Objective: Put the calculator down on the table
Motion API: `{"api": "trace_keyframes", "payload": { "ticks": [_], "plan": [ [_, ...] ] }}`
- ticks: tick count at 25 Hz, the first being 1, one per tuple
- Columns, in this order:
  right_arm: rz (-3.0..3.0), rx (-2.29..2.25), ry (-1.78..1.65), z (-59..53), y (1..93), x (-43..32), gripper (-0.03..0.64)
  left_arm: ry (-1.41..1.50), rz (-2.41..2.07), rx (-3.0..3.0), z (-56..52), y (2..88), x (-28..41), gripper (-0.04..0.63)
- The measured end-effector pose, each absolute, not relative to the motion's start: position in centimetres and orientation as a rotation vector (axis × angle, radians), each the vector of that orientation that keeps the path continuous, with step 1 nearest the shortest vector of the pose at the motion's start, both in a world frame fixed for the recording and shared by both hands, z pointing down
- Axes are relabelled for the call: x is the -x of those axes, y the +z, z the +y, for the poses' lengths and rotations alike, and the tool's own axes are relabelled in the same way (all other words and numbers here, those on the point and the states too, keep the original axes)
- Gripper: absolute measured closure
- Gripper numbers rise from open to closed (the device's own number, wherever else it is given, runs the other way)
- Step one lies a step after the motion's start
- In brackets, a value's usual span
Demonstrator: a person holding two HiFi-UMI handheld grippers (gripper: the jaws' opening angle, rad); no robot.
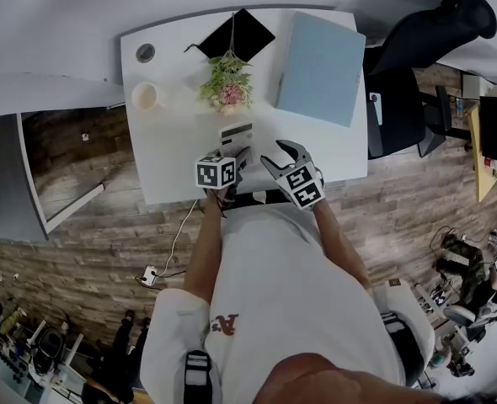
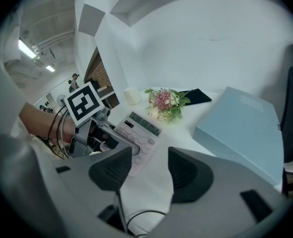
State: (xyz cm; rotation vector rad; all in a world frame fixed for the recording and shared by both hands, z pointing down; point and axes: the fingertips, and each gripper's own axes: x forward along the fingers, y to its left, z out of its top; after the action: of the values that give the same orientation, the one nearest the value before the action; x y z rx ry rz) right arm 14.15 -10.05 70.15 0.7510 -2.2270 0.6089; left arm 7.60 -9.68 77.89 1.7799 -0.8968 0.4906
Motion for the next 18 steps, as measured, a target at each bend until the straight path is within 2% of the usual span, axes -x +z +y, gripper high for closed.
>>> {"api": "trace_keyframes", "payload": {
  "ticks": [9,18],
  "plan": [
    [-2.222,-0.737,0.624,-9.8,70.0,-13.8,0.383,0.484,-0.911,-1.794,-9.7,77.8,-7.3,0.360],
    [-2.228,-0.732,0.603,-9.6,70.1,-13.6,0.385,0.515,-0.960,-1.803,-9.7,77.4,-6.3,0.350]
  ]
}}
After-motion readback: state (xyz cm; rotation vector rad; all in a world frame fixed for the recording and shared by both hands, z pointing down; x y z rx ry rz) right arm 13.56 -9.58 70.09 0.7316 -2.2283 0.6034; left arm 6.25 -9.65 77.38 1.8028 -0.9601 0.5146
